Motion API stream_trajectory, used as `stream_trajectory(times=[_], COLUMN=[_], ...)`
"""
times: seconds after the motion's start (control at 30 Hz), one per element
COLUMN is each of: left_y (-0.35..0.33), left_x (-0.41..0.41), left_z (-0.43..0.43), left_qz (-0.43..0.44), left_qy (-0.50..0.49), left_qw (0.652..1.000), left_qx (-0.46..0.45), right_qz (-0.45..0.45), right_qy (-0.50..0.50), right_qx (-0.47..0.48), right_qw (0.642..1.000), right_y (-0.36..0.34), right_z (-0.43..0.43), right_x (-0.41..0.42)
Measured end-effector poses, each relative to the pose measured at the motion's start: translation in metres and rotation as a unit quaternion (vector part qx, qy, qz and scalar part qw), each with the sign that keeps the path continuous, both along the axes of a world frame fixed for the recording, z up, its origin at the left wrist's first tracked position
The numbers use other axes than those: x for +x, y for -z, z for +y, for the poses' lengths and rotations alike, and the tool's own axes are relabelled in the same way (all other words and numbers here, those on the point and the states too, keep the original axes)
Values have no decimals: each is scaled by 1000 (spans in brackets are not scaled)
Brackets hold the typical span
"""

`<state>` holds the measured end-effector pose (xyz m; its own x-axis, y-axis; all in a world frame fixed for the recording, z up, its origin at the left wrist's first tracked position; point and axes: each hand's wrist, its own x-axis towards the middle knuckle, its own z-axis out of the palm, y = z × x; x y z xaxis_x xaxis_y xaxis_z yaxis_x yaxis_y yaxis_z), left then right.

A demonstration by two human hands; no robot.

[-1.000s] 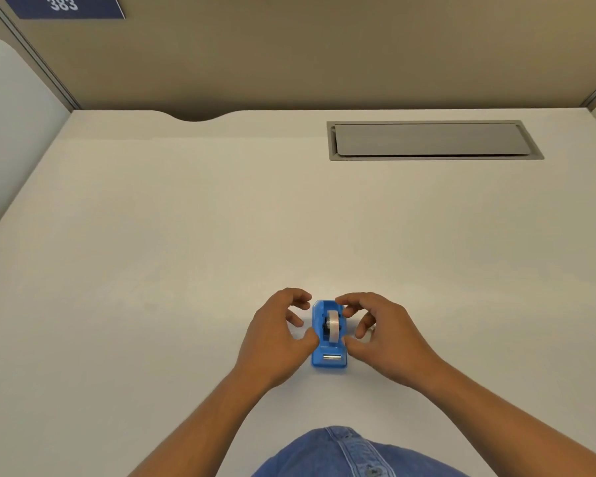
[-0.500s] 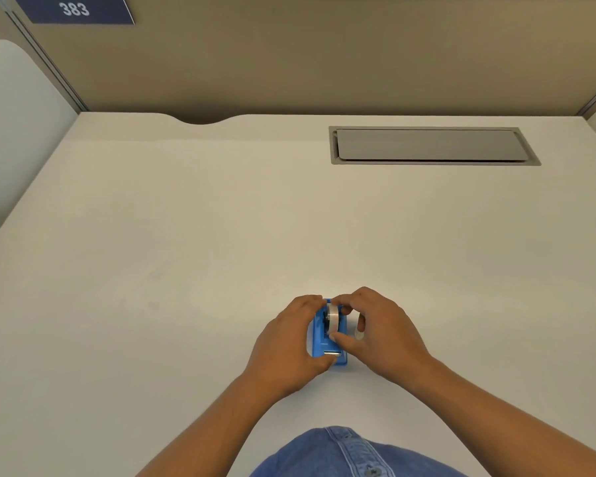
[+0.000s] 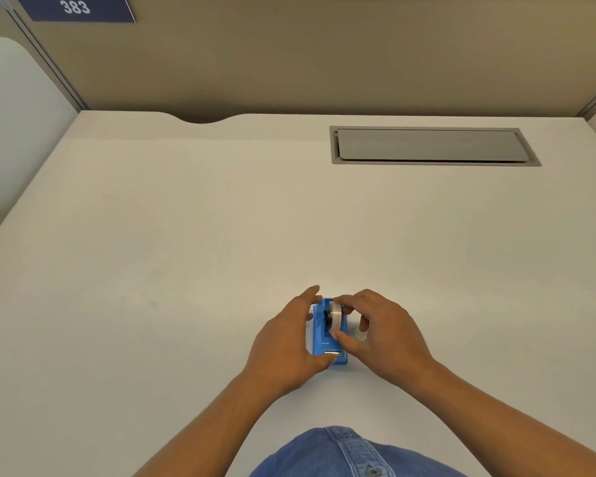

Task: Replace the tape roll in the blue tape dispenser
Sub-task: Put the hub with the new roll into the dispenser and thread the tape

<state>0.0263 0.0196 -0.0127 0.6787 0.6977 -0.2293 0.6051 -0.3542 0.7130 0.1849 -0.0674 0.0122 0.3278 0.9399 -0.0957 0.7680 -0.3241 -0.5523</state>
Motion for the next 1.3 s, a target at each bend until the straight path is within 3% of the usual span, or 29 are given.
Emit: stream_trajectory(times=[0.53, 1.3], left_y=[-4, -1], left_x=[-1, 0], left_z=[-2, -2], left_qz=[10, -4], left_qy=[21, 4], left_qw=[999, 1000], left_qx=[42, 11], right_qz=[-8, -35], right_qy=[6, 0], right_qx=[4, 11], right_qw=[1000, 999], right_y=[1, 2], right_z=[0, 10], right_x=[-3, 3])
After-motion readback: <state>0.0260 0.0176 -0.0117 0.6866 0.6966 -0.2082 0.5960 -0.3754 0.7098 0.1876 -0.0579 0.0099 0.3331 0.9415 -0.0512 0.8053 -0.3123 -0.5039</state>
